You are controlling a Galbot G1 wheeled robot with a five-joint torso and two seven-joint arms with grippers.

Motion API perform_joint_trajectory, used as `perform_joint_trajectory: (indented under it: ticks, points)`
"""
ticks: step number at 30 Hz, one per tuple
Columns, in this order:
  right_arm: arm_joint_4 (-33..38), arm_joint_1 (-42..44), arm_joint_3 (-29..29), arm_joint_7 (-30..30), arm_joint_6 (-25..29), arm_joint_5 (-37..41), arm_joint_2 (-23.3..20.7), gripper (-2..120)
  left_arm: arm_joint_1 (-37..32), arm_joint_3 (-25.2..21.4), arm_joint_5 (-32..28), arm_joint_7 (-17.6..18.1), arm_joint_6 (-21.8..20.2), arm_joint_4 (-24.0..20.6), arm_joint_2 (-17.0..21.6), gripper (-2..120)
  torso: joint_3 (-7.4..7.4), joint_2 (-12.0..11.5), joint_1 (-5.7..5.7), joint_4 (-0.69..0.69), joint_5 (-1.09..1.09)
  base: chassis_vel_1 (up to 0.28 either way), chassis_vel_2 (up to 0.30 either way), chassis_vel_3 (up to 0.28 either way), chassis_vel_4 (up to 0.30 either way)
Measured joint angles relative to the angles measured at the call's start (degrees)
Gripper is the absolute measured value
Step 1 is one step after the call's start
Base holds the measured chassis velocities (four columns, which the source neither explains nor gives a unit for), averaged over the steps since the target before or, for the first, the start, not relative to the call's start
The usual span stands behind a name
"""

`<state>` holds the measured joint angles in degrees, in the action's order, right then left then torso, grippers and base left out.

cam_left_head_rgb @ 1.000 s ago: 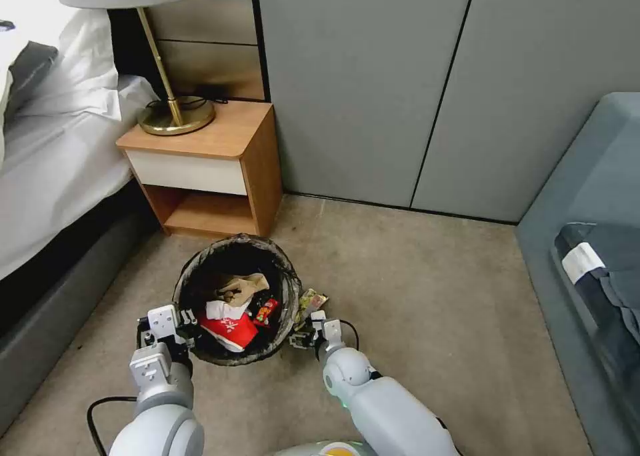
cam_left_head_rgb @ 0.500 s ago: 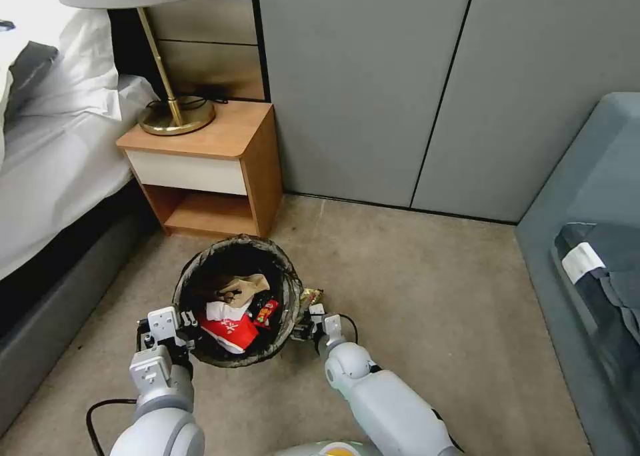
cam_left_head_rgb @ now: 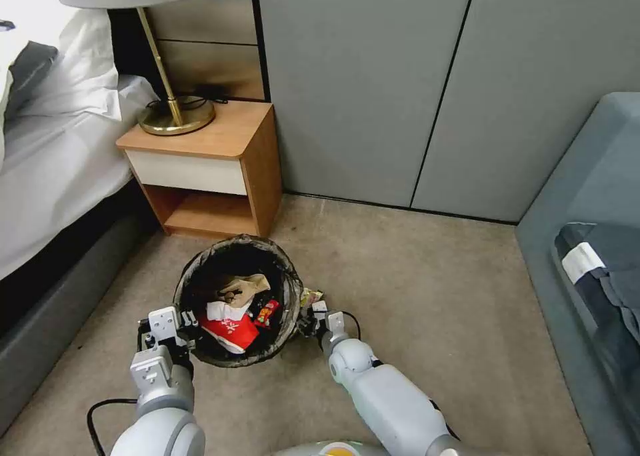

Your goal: Pick up the trash bin, then pick up the garbage from the floor and place it into the trash bin.

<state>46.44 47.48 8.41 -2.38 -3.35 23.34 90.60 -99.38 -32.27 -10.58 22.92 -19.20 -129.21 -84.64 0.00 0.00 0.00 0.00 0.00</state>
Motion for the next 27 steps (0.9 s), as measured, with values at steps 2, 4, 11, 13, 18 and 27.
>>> perform_joint_trajectory:
  ticks: [2, 4, 11, 13, 18, 27]
  points:
    - [-0.1, 0.0, -0.1, 0.1, 0.3, 0.0, 0.2, 27, 0.0, 0.0, 0.0, 0.0, 0.0, 0.0, 0.0, 0, 0.00, 0.0, 0.00, 0.00, 0.00, 0.000, 0.000, 0.000, 0.000]
    - [-0.1, 0.0, -0.1, 0.1, 0.4, -0.1, 0.2, 23, 0.0, 0.0, 0.0, 0.0, 0.0, 0.0, 0.0, 0, 0.00, 0.0, 0.00, 0.00, 0.00, 0.000, 0.000, 0.000, 0.000]
    - [0.1, 0.1, -0.3, 0.3, 1.4, -1.1, 0.3, 0, -0.1, 0.0, 0.0, 0.0, 0.1, 0.0, -0.1, 0, 0.00, 0.0, 0.00, 0.00, 0.00, 0.000, 0.000, 0.000, 0.000]
    - [0.5, 0.2, -0.4, 0.3, 1.9, -1.3, 0.2, 0, -0.1, 0.0, 0.0, 0.0, 0.1, -0.1, -0.1, 0, 0.00, 0.0, 0.00, 0.00, 0.00, 0.000, 0.000, 0.000, 0.000]
    - [4.4, 1.7, -0.7, -0.4, 3.7, -1.5, -1.2, 0, 0.0, -0.1, -0.2, 0.0, 0.1, -0.1, 0.0, 0, 0.00, 0.0, 0.00, 0.01, 0.01, 0.000, 0.000, 0.000, 0.000]
    - [20.7, 7.6, -3.0, -2.5, 5.5, -1.1, -7.4, 0, 0.7, -0.1, -0.7, 0.0, 0.1, 0.3, 0.5, 0, 0.00, 0.0, 0.00, 0.00, 0.00, 0.000, 0.000, 0.000, 0.000]
